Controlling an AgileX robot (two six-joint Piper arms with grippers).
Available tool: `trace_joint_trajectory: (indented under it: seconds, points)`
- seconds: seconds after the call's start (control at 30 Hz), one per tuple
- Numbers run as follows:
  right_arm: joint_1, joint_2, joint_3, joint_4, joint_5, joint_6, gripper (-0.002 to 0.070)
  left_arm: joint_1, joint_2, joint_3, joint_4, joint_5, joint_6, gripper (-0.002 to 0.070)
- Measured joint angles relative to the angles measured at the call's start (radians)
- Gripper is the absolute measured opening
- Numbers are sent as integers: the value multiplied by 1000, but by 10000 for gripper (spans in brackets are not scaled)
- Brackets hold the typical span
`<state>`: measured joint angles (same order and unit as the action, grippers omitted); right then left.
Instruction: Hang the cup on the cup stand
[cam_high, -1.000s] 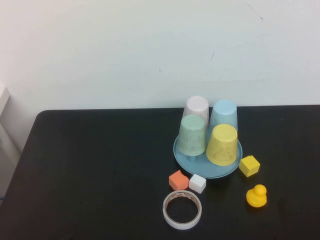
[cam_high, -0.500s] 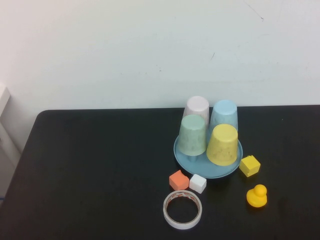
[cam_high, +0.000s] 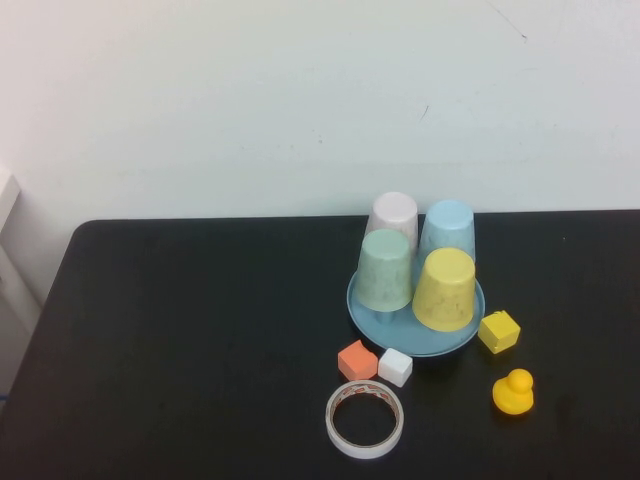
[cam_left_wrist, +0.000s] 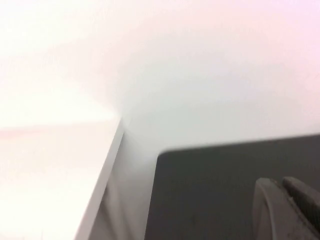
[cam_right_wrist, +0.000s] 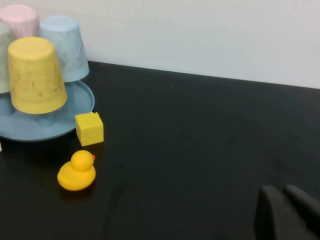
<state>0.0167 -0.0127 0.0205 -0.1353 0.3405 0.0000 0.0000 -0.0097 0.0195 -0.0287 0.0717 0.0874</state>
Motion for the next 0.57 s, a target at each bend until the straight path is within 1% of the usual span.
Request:
trace_joint_trajectory:
  seconds: [0.07,0.13,0.37,0.47,0.57]
  points:
    - [0,0,0,0,0,0,-1,29,0,0,-10,40,-20,-1]
    - [0,0,0,0,0,0,-1,43,-2,0,-12,79,-36,-1]
    - [0,0,0,0,1,0,-1,44,-3,0,-12,202,-145,-1]
    - [0,0,0,0,1,0,-1,44,-3,0,1,223,-143,-1]
    - [0,0,0,-1,1,0,-1,44,-3,-2,10,232,-69,-1]
